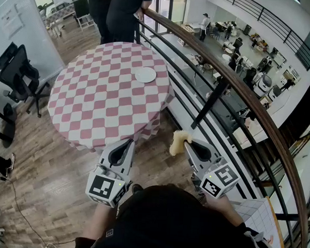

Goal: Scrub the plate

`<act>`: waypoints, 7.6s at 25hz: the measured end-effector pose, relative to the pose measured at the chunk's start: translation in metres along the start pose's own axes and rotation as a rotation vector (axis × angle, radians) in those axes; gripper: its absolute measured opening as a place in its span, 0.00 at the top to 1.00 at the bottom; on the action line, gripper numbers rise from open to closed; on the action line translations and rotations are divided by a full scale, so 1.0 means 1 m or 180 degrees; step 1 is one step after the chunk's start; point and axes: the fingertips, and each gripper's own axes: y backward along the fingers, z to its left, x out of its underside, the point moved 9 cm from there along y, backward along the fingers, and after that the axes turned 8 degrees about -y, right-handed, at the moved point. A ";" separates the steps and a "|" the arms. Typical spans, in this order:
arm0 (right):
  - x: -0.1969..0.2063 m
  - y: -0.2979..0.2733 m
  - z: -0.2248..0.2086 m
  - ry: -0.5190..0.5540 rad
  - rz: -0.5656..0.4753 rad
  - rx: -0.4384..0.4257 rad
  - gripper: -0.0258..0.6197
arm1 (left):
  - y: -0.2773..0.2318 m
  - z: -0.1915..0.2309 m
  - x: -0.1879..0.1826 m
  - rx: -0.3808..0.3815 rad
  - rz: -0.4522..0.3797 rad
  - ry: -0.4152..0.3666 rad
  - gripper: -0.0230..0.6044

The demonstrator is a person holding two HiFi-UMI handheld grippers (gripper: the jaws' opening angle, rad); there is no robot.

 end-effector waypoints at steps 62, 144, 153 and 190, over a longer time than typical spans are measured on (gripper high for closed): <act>-0.062 -0.117 -0.183 -0.0182 0.0372 -0.0263 0.91 | -0.222 0.085 0.012 -0.0108 0.0131 0.0204 0.95; 0.130 -0.524 -0.347 0.3037 0.3232 -0.1204 0.91 | -0.456 0.251 0.289 -0.0833 0.2226 0.0931 0.72; 0.089 -0.557 -0.399 0.2422 0.3012 -0.0553 0.91 | -0.453 0.253 0.294 -0.0853 0.2102 0.1237 0.72; 0.143 -0.588 -0.313 0.1864 0.3155 -0.1334 0.91 | -0.453 0.252 0.296 -0.0897 0.1972 0.1252 0.75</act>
